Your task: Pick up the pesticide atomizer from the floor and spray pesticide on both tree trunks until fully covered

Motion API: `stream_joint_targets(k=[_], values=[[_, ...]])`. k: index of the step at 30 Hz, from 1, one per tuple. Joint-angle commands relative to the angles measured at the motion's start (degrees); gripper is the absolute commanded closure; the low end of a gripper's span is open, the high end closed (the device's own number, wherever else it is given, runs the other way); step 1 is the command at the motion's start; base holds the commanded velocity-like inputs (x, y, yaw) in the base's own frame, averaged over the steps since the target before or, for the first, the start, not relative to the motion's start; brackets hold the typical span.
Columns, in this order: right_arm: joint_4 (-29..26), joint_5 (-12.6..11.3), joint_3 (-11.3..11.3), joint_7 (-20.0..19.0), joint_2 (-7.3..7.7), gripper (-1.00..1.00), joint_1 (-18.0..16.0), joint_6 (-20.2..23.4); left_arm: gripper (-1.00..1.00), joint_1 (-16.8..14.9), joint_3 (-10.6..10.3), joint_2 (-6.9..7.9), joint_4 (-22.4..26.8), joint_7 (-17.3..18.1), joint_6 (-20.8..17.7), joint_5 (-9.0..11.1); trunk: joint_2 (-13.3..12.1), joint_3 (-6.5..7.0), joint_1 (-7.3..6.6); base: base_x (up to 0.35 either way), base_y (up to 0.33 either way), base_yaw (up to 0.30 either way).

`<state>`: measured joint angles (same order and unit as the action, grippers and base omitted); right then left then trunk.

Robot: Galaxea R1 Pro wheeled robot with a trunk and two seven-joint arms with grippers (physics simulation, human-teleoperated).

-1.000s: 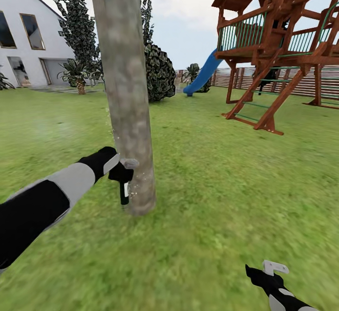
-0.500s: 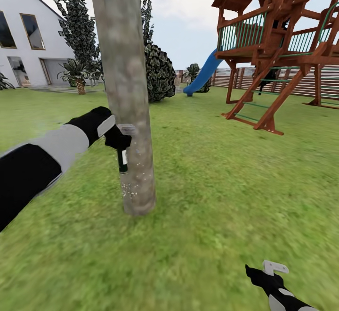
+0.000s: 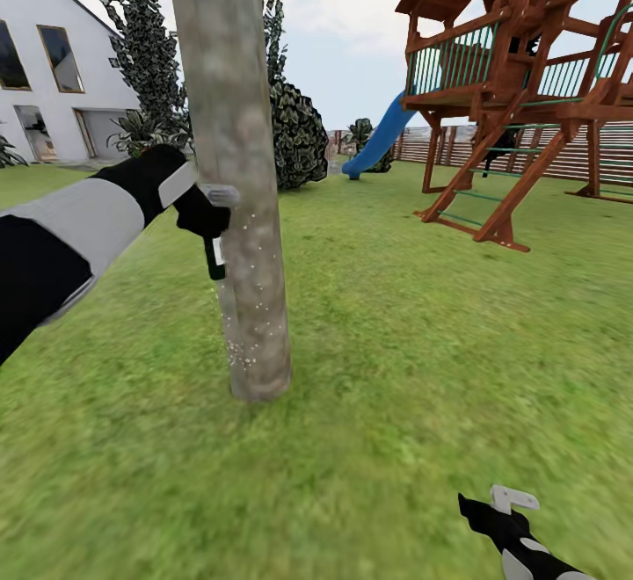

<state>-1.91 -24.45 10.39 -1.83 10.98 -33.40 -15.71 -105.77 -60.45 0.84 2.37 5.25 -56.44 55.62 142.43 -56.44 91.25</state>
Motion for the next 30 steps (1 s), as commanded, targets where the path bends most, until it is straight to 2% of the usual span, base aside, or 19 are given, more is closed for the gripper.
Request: stream_joint_targets(k=[1, 7, 11, 17, 21, 30], values=[[0.1, -0.6, 0.4, -0.2, 0.01, -1.00, 0.0, -0.2, 1.00, -0.1, -0.3, 0.20, -0.3, 0.6, -0.2, -0.1, 0.0, -0.06, -0.01, 0.000, 0.000, 0.000], [0.1, -0.6, 0.4, -0.2, 0.01, -1.00, 0.0, -0.2, 1.00, -0.1, -0.6, 3.92, -0.8, 0.6, -0.2, -0.8, 0.0, -0.06, -0.01, 0.000, 0.000, 0.000], [0.1, -0.6, 0.4, -0.2, 0.01, -1.00, 0.0, -0.2, 1.00, -0.1, -0.9, 4.17, -0.7, 0.6, -0.2, -0.9, 0.0, -0.06, -0.01, 0.000, 0.000, 0.000], [0.1, -0.6, 0.4, -0.2, 0.01, -1.00, 0.0, -0.2, 1.00, 0.7, -0.9, 3.78, -0.7, 0.6, 0.0, -0.9, 0.0, -0.06, -0.01, 0.000, 0.000, 0.000], [0.1, -0.6, 0.4, -0.2, 0.01, -1.00, 0.0, -0.2, 1.00, 4.4, -0.9, 2.96, -0.7, 0.7, 0.1, -0.9, 0.0, -0.06, -0.01, 0.000, 0.000, 0.000], [0.1, -0.5, 0.4, -0.2, 0.01, -1.00, 0.0, -0.2, 1.00, 15.4, -0.9, 2.08, -0.6, 0.8, 0.9, -0.9, 0.0, -0.06, -0.01, 0.000, 0.000, 0.000]])
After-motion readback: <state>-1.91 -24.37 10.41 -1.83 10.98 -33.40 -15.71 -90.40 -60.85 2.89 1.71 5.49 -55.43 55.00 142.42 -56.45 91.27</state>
